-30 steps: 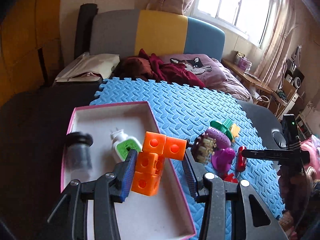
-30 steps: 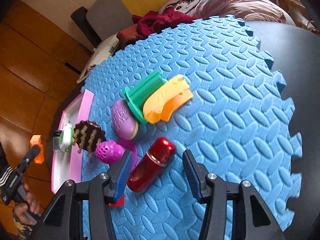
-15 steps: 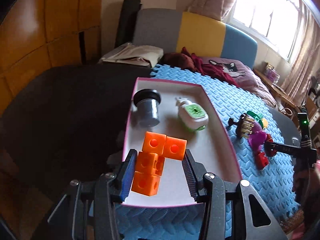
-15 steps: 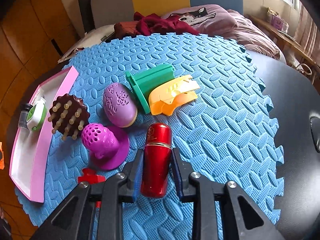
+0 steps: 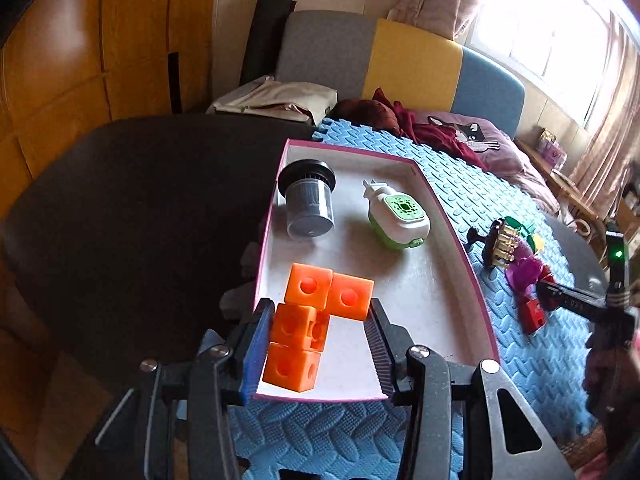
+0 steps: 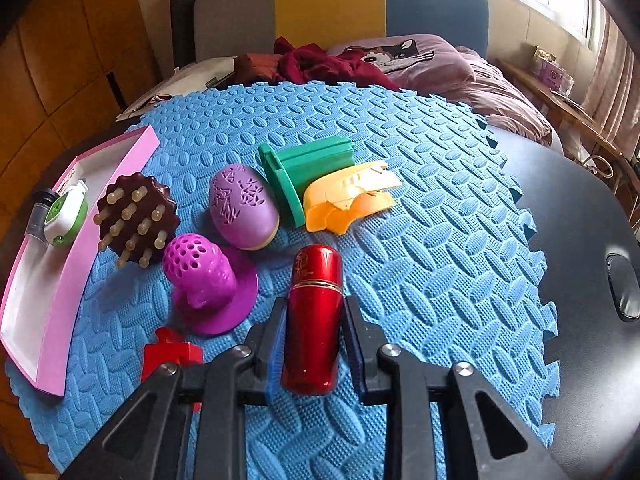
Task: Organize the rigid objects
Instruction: 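Carry the orange cubes into the tray and open the left gripper, then grasp the red lipstick tube with the right gripper and carry it to the tray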
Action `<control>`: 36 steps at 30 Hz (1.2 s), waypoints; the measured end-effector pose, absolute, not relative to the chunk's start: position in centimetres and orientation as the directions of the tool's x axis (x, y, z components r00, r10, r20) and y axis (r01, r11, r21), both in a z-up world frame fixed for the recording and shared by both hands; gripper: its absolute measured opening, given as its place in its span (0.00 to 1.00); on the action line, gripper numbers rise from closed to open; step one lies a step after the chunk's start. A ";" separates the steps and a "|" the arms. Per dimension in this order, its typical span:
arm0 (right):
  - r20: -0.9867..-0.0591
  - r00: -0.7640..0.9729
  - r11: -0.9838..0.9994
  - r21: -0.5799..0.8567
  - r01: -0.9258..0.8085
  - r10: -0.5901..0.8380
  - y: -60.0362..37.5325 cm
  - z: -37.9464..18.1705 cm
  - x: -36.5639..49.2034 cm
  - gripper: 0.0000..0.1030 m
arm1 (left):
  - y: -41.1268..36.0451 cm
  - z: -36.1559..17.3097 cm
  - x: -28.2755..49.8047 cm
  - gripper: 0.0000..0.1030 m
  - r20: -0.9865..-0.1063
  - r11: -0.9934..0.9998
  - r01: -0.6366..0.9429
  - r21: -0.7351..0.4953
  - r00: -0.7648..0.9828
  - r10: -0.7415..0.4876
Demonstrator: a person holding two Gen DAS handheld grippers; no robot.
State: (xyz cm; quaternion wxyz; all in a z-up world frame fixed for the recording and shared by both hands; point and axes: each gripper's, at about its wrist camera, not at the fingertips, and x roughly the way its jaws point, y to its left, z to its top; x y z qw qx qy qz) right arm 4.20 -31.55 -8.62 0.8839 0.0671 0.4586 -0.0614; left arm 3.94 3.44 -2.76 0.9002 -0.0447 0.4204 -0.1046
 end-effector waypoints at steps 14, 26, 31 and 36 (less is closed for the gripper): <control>-0.789 0.613 0.985 0.071 0.159 -0.042 -31.5 -8.7 3.6 0.26 | 2.4 -4.2 10.1 0.45 -0.784 0.960 0.184 -0.212 0.555 -0.279; -0.784 0.619 0.985 0.072 0.154 -0.039 -31.6 -8.7 3.5 0.26 | 1.0 -6.0 10.9 0.66 -0.792 0.970 0.206 -0.129 0.568 -0.226; -0.782 0.622 0.985 0.067 0.156 -0.045 -31.5 -8.7 3.5 0.26 | 3.8 -4.1 8.2 0.78 -0.716 0.976 0.145 -0.165 0.663 -0.219; -0.782 0.622 0.985 0.069 0.159 -0.045 -31.5 -8.7 3.5 0.26 | 9.4 -4.6 8.2 0.79 -0.732 0.974 -0.059 -0.217 0.670 -0.123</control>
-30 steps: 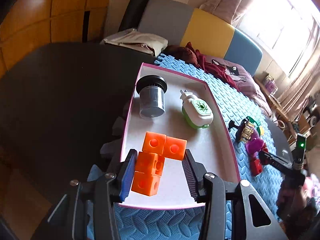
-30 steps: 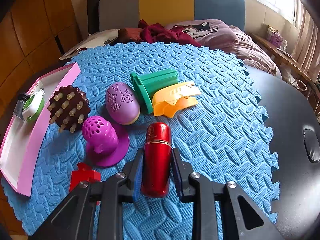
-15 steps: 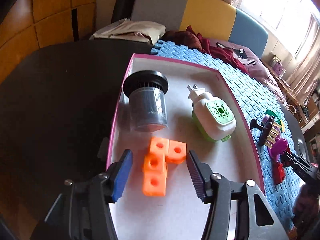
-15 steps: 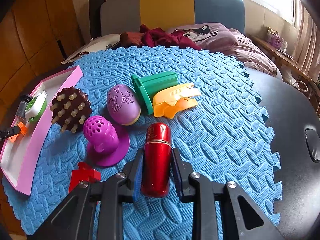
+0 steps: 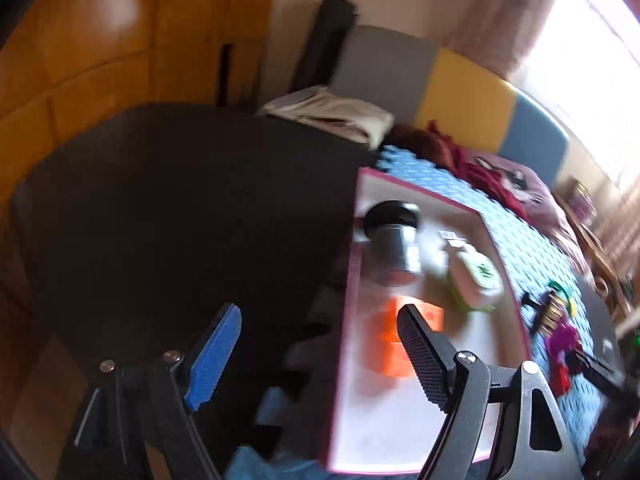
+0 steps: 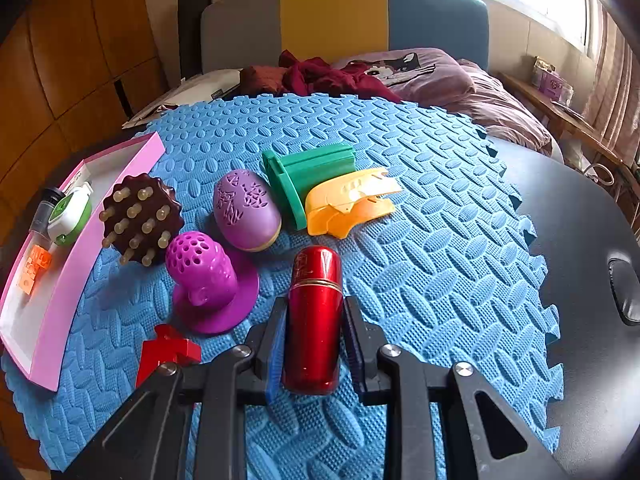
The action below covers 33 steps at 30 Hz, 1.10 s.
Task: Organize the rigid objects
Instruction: 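Grasp the red lipstick tube with the right gripper and carry it to the tray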
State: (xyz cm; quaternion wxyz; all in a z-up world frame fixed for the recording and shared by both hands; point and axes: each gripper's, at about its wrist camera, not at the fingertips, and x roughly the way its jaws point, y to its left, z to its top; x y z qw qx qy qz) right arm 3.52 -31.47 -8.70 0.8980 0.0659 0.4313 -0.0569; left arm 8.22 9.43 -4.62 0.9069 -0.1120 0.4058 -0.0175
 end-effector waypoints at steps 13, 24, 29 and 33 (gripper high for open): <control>-0.792 0.609 0.983 0.083 0.167 -0.037 -31.8 -8.6 3.7 0.26 | 9.6 -7.5 6.4 0.75 -0.799 0.983 -0.075 -0.166 0.594 -0.090; -0.728 0.686 0.967 0.190 0.170 0.022 -31.2 -4.3 1.7 0.25 | 7.4 -6.3 5.9 0.77 -0.774 0.987 -0.073 -0.144 0.629 -0.066; -0.684 0.704 0.975 0.216 -0.057 0.193 -24.2 -1.2 2.6 0.25 | 7.5 -3.7 3.7 0.80 -0.717 0.989 -0.062 -0.136 0.694 -0.056; -0.703 0.633 0.946 0.234 -0.223 0.323 -17.4 -1.1 4.5 0.25 | 6.8 -2.3 3.7 0.89 -0.681 0.993 -0.041 -0.107 0.731 -0.043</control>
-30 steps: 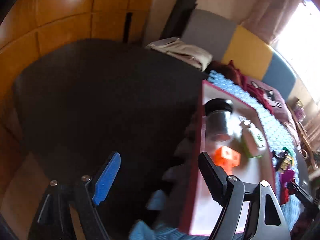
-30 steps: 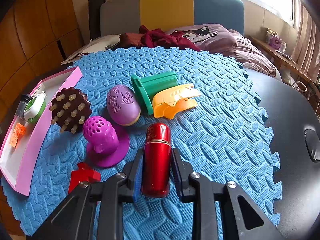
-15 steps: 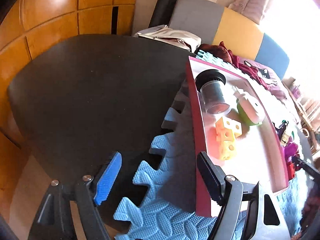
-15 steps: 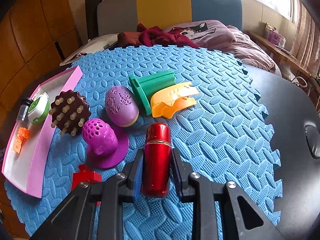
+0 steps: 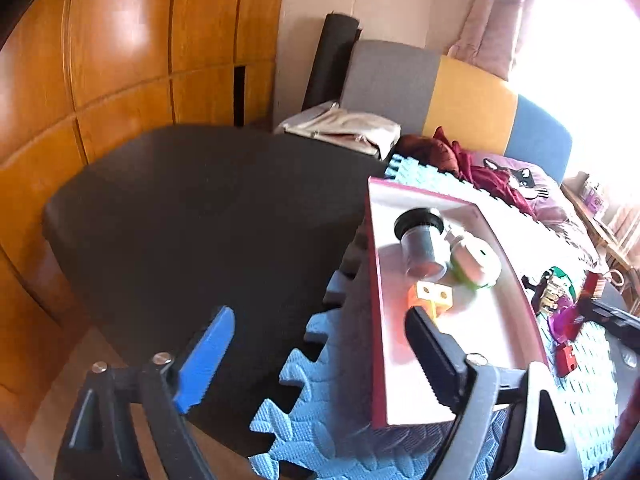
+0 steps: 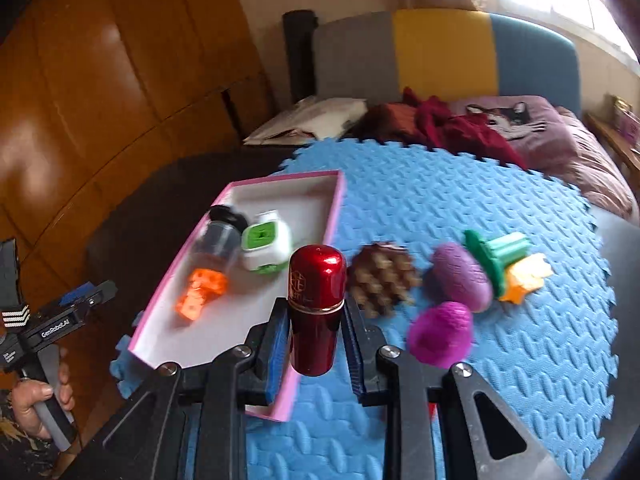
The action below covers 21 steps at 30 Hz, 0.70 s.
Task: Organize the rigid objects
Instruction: 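Grasp the red lipstick tube with the right gripper and carry it to the tray, then open the right gripper to set the lipstick beside the orange cubes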
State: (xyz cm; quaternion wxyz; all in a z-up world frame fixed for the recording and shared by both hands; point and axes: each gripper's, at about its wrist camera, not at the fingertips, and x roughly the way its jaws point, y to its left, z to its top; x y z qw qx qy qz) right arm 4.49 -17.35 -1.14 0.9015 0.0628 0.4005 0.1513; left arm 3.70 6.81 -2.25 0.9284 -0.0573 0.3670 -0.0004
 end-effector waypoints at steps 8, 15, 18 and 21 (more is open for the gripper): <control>-0.835 0.476 0.949 0.161 -0.270 0.277 -9.0 -6.8 10.2 0.25 | 6.6 -0.7 3.2 0.93 -0.674 0.995 -0.039 -0.096 0.737 -0.036; -0.829 0.490 0.953 0.155 -0.259 0.268 -7.8 -7.5 11.4 0.28 | 6.8 -0.6 2.6 0.95 -0.681 0.994 -0.049 -0.097 0.732 -0.030; -0.819 0.501 0.952 0.171 -0.253 0.281 -8.7 -7.1 10.3 0.35 | 6.7 -0.9 2.9 0.95 -0.687 0.993 -0.054 -0.106 0.726 -0.034; -0.790 0.540 0.950 0.170 -0.262 0.290 -9.4 -6.1 8.8 0.41 | 6.6 -1.0 2.8 0.95 -0.690 0.992 -0.046 -0.118 0.722 -0.049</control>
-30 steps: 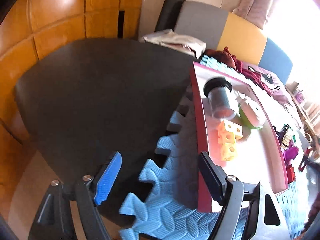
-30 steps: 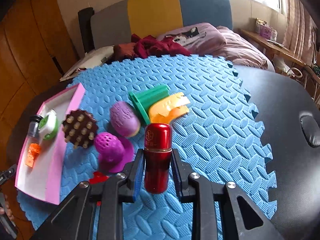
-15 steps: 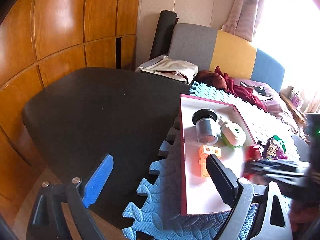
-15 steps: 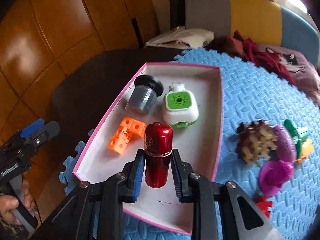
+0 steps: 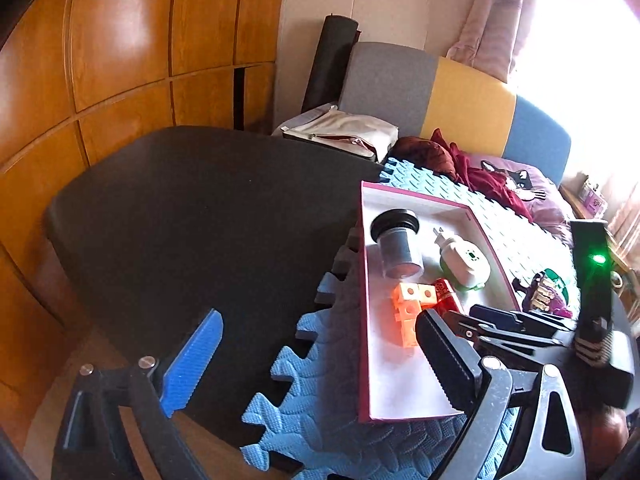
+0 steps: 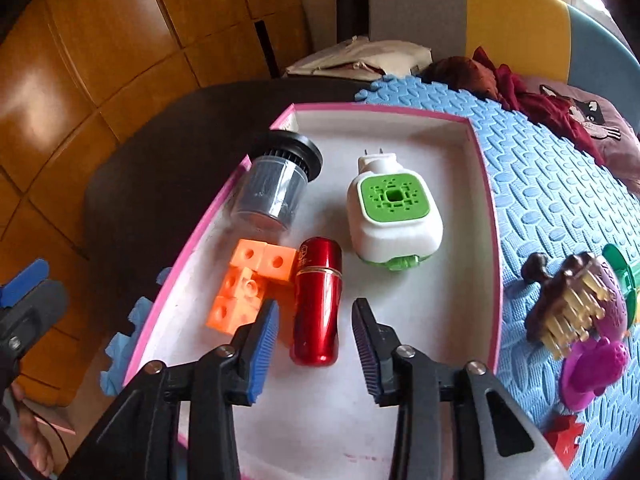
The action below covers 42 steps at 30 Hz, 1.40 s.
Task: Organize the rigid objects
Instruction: 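Open the right gripper to set the lipstick beside the orange cubes, then grasp the red K puzzle piece with the left gripper and place it in the tray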
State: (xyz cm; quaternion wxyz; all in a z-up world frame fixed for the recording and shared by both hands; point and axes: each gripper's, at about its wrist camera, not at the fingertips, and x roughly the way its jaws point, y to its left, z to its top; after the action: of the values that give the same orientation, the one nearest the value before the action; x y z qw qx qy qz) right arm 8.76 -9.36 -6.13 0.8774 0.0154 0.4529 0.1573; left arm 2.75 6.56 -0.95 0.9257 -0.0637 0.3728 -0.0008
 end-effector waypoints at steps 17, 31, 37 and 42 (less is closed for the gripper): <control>-0.670 0.732 0.992 0.110 -0.068 0.124 -18.6 -1.7 3.1 0.43 | 2.7 0.0 2.6 0.95 -0.683 0.986 0.098 -0.134 0.712 -0.163; -0.686 0.709 0.949 0.086 0.303 -0.164 -37.1 -1.0 -1.2 0.43 | -10.1 0.0 2.3 0.90 -0.726 0.855 0.488 -0.176 0.522 -0.447; -0.681 0.711 0.928 0.125 0.351 -0.177 -40.9 -2.2 -1.6 0.43 | -17.0 -2.0 2.2 0.78 -0.766 0.777 0.596 -0.203 0.398 -0.505; -0.668 0.731 0.910 0.203 0.362 -0.142 -41.9 -2.4 -1.6 0.43 | -21.1 -5.0 2.9 0.62 -0.818 0.762 0.617 -0.197 0.325 -0.475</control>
State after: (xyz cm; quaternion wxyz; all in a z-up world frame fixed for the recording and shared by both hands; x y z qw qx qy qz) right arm -1.59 -41.92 -2.37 0.9161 0.1620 0.3401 -0.1375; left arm 2.90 -21.15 -5.04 0.8104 0.0749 0.4735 -0.3367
